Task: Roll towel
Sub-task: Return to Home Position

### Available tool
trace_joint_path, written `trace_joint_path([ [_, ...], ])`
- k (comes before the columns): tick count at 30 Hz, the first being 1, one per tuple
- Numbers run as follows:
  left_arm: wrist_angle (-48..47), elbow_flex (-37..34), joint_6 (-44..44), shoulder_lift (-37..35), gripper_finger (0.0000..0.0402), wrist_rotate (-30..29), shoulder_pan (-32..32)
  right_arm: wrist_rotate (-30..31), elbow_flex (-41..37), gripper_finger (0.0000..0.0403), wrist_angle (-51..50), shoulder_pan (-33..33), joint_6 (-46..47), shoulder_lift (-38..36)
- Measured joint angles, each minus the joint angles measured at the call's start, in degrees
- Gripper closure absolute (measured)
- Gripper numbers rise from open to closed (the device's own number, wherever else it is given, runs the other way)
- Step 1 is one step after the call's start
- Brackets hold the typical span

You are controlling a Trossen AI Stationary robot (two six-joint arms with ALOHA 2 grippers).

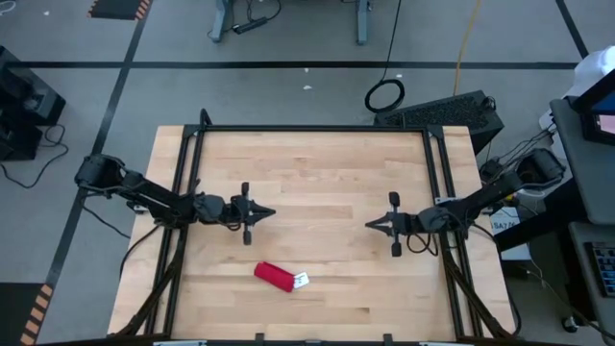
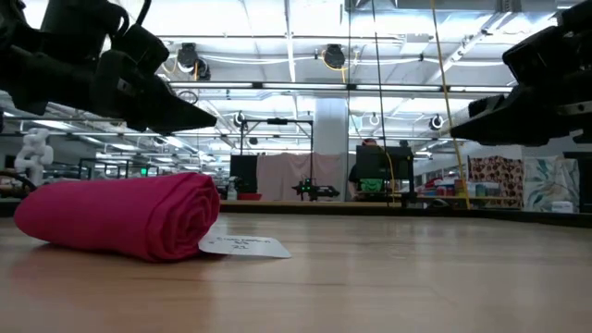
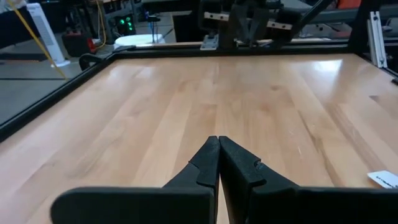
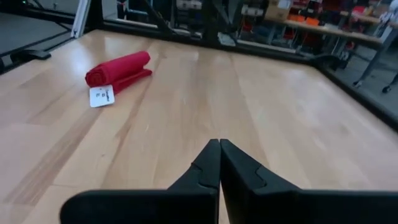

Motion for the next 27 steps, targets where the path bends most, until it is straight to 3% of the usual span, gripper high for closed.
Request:
trace_joint_path([
  [7,6.18,-3.40,0.67,0.00,0.0387,-0.22,0.00,-1.13,0.00,0.0403,-3.65,-3.07,-4.56,-4.65],
  [15,15.42,-8.74,0.67,-0.07,0.0387,-0.40,0.01,-16.10,0.00,0.0403,-5.70,-10.70,-7.76,-8.75],
  [27,13.98,-8.84,1.59,-0.57,0.0387,0.48,0.01,-28.19,0.00,0.0403,-6.17,-21.67,-7.63,-9.60],
])
